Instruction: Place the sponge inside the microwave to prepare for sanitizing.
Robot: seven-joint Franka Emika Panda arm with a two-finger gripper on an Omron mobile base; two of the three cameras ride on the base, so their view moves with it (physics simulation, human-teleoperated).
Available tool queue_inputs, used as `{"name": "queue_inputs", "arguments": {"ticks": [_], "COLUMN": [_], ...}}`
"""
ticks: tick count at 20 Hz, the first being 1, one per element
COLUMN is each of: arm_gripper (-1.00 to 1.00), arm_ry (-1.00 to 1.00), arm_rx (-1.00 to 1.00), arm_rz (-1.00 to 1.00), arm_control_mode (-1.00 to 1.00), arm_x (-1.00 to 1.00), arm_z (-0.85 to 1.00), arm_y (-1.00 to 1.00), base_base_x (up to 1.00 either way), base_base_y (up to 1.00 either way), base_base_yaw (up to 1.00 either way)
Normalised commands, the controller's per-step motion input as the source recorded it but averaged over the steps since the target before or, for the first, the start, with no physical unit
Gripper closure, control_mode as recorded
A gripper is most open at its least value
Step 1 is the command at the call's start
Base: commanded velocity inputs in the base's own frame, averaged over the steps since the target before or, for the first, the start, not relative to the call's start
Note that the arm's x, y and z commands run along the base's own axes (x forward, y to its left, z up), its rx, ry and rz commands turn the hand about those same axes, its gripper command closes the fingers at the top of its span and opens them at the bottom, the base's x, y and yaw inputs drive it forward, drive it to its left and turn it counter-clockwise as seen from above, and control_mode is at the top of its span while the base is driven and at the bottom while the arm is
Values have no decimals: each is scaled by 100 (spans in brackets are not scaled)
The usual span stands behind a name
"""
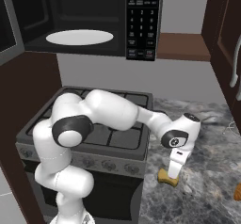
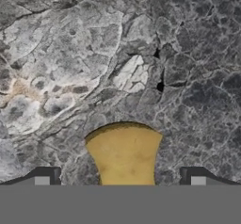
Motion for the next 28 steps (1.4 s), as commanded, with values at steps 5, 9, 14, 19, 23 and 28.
{"name": "queue_inputs", "arguments": {"ticks": [5,9,14,19,23,28], "arm_gripper": [-100,-100,-100,-100,-100,-100], "arm_ry": [0,0,0,-2,-11,-11], "arm_rx": [0,0,0,0,0,0], "arm_rz": [0,0,0,0,0,0], "arm_control_mode": [-100,-100,-100,-100,-100,-100], "arm_x": [0,0,-19,-6,0,0], "arm_z": [0,-2,-11,-8,0,-4], "arm_y": [24,19,1,0,1,0], "base_base_x": [0,0,0,0,0,0], "base_base_y": [0,0,0,0,0,0], "base_base_yaw": [0,0,0,0,0,0]}}
